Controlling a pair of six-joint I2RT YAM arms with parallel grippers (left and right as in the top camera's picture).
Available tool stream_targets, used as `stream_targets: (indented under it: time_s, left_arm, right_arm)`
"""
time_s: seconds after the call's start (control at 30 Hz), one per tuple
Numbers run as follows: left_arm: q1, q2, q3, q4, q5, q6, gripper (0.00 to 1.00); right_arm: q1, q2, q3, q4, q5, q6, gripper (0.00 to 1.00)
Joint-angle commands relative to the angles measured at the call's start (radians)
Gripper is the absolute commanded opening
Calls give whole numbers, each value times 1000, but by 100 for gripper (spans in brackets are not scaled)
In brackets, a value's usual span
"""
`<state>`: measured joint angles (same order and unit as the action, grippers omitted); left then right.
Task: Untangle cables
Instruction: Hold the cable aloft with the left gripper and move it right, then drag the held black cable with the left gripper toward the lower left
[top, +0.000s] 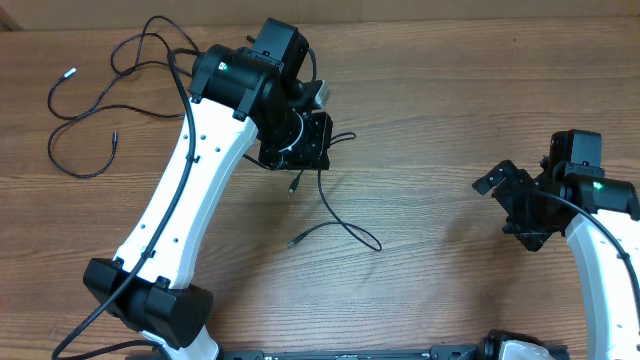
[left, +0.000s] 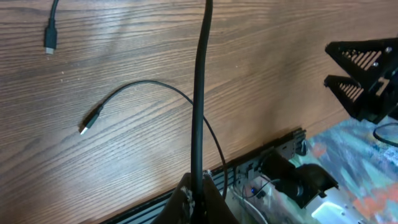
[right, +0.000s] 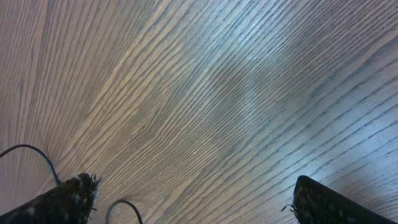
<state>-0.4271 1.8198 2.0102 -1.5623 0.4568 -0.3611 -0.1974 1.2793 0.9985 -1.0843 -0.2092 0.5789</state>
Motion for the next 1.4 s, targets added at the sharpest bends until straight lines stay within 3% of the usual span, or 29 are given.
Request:
stream_targets:
  time_s: [0.0, 0.7, 0.93, 1.1, 1.37]
  left_arm:
    - [-6, 4, 8, 3, -27, -29, 4]
    - [-6, 5, -7, -19, -371, -455, 4]
    - [-13, 5, -107, -97, -372, -800, 4]
    - [2, 5, -179, -80, -438, -964, 5]
    - [132, 4, -189, -94, -433, -931, 5]
  right_arm:
    - [-3, -6, 23, 5, 7, -4, 100]
    - [-3, -6, 23, 5, 7, -4, 100]
    - [-3, -6, 23, 5, 7, -4, 100]
    - [-3, -6, 23, 5, 7, -4, 100]
    - [-3, -6, 23, 5, 7, -4, 100]
